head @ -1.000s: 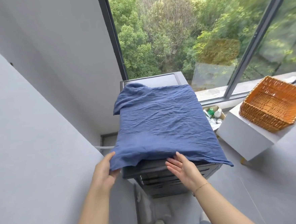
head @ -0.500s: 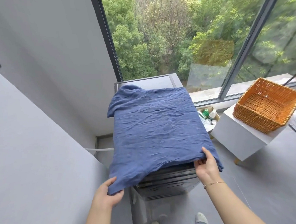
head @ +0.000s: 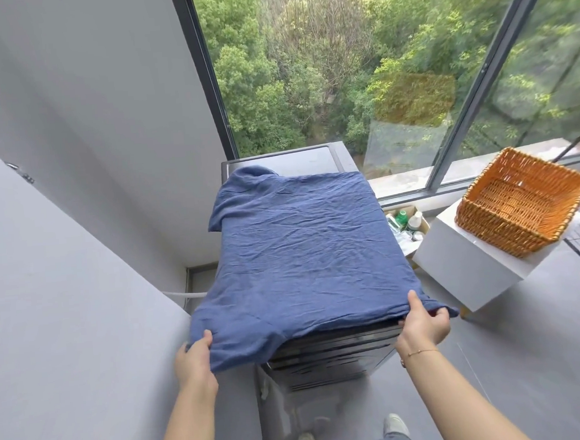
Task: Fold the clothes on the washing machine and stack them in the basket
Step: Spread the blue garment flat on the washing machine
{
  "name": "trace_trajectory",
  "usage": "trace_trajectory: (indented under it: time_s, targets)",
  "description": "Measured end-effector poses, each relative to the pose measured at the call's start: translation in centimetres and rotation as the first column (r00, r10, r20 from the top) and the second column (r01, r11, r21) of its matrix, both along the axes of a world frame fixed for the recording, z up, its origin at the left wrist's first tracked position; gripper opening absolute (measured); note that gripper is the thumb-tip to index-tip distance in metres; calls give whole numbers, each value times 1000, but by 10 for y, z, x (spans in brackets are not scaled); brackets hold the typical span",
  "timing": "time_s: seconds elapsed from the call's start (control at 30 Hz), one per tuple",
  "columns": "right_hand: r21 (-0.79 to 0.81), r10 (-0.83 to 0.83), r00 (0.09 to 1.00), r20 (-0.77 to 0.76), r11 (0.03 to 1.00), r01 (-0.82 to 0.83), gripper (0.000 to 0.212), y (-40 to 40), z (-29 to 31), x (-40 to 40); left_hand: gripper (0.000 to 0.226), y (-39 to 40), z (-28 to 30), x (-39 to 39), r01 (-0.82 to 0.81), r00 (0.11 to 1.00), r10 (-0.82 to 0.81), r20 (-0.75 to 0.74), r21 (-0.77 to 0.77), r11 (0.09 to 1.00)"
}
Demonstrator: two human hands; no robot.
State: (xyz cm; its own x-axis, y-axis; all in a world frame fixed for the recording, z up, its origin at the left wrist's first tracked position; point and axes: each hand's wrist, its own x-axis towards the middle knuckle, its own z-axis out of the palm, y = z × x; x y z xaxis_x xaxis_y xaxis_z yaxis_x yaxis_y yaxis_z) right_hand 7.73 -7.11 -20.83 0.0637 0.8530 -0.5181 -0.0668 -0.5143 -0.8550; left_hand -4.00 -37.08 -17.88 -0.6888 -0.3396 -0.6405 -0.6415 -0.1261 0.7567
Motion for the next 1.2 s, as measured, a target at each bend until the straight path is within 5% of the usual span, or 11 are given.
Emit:
trace_trajectory:
  time_s: [0.17, 0.4, 0.57, 0.67, 0.73, 0.9, 1.03, 1.2]
  targets:
    - [94, -93, 992, 81, 992, 85, 33, 7, 15, -7, 8, -4, 6, -18, 43, 994, -47, -97, -44, 998]
    - [312, 89, 996, 28, 946, -94, 16, 32, 37, -44, 29, 12, 25, -88, 61, 982, -14, -190, 244, 968]
    - [188, 193, 981, 1, 964, -189, 16, 73, 46, -94, 32, 55, 45, -150, 27, 966, 64, -250, 342, 939]
    - [103, 352, 933, -72, 933, -344, 28, 92, 43, -123, 8, 80, 45, -166, 162, 980, -97, -176, 408, 898]
    - [82, 470, 882, -24, 880, -467, 35, 96, 35, -134, 34, 88, 27, -167, 241, 970, -223, -99, 258, 935]
    - [268, 652, 667, 360, 613, -743, 32, 70, 10, -142, 24, 79, -16, -152, 238, 970, -239, -33, -38, 971]
    - [404, 681, 509, 527, 326, -855, 34, 18, 3, -152, 18, 52, -57, -151, 248, 964, -247, 96, 4, 969]
    - [415, 668, 295, 683, -23, -909, 35, -41, -31, -154, 48, 31, -107, -152, 346, 892, -370, 260, 135, 929]
